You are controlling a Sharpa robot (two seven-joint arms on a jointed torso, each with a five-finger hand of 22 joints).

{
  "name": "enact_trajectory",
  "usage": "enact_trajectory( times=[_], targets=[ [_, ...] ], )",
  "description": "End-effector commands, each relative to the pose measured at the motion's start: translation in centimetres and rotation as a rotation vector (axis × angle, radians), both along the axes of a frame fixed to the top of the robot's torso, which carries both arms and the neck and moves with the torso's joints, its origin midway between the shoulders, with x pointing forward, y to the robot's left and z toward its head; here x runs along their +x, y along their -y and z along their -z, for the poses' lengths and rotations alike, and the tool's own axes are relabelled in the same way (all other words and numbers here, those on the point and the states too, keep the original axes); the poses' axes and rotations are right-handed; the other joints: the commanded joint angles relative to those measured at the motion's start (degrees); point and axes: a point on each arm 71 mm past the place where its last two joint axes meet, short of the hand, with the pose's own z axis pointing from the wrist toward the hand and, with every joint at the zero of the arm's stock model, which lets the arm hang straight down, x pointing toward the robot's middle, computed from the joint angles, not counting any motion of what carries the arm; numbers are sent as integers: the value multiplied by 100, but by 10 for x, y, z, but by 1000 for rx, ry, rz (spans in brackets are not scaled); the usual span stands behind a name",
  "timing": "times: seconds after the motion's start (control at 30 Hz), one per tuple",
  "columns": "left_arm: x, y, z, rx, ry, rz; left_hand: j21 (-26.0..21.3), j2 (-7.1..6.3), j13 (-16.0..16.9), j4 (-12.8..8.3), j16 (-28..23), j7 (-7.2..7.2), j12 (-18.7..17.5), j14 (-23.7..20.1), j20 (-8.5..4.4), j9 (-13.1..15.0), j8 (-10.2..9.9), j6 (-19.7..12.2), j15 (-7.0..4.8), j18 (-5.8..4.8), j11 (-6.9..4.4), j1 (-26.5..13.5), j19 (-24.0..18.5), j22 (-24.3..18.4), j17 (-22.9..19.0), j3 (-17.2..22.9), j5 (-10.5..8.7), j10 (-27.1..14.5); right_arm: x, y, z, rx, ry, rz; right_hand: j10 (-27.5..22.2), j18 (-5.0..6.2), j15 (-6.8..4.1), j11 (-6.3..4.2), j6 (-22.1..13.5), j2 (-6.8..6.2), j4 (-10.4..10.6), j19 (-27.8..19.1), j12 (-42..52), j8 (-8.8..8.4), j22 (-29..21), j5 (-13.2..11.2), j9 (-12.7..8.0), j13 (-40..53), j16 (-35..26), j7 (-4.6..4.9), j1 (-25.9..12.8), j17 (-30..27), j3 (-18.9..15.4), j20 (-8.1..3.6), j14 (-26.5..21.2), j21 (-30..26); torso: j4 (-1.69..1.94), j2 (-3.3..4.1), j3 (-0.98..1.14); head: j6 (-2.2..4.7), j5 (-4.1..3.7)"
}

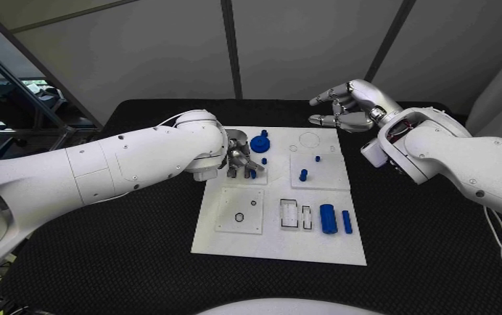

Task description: Assemble the parts on the task board

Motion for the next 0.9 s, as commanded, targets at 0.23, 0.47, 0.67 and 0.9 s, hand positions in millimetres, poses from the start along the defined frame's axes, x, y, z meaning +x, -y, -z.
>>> enact_trajectory(
  times=[0.23,0.47,0.67,0.9],
  targets=[
    [-2,1,-1,-11,-10,-2,-9,177,-14,-180,-58,-25,1,6,-22,144,57,-113,-47,4,-59,435,-26,-13,47,313,37,-28,2,-1,0,-9,-9,-7,-33,106,-48,-15,-9,46,7,-17,-35,27,-32,35,-6,-29,-41,-14,35,391,-25,-19,320,-38,1,2,-2,-11,-1],
    [-4,1,-1,-20,-19,-1,-17,245,-21,-372,-90,-50,-24,13,-39,236,57,-192,-63,6,-83,771,-36,-3,85,663,44,-46,3,-1,1,-12,-14,-8,-33,106,-48,-15,-9,46,7,-17,-35,27,-32,35,-6,-29,-41,-14,35,391,-25,-19,320,-38,1,2,-2,-27,0],
    [-6,0,-2,-28,-24,-4,-28,230,-49,-529,-121,-60,-81,14,-56,275,6,-279,-78,9,-98,1048,-48,-2,116,1129,68,-91,4,-1,2,-15,-18,-8,-35,108,-47,-14,-12,43,14,-22,-37,26,-43,35,-7,-32,-43,-12,26,391,-30,-19,321,-46,3,4,-4,-34,3],
    [-7,-4,-4,-55,-4,-24,-31,-246,-82,-533,-177,24,-156,22,-62,393,-12,-318,-58,10,-47,955,-48,39,187,2651,63,-90,5,-1,3,-17,-22,-7,-32,107,-47,-14,-14,44,17,-20,-32,26,-41,38,-8,-27,-40,-12,23,396,-32,-19,322,-46,5,1,-4,-28,-1]
  ],
)
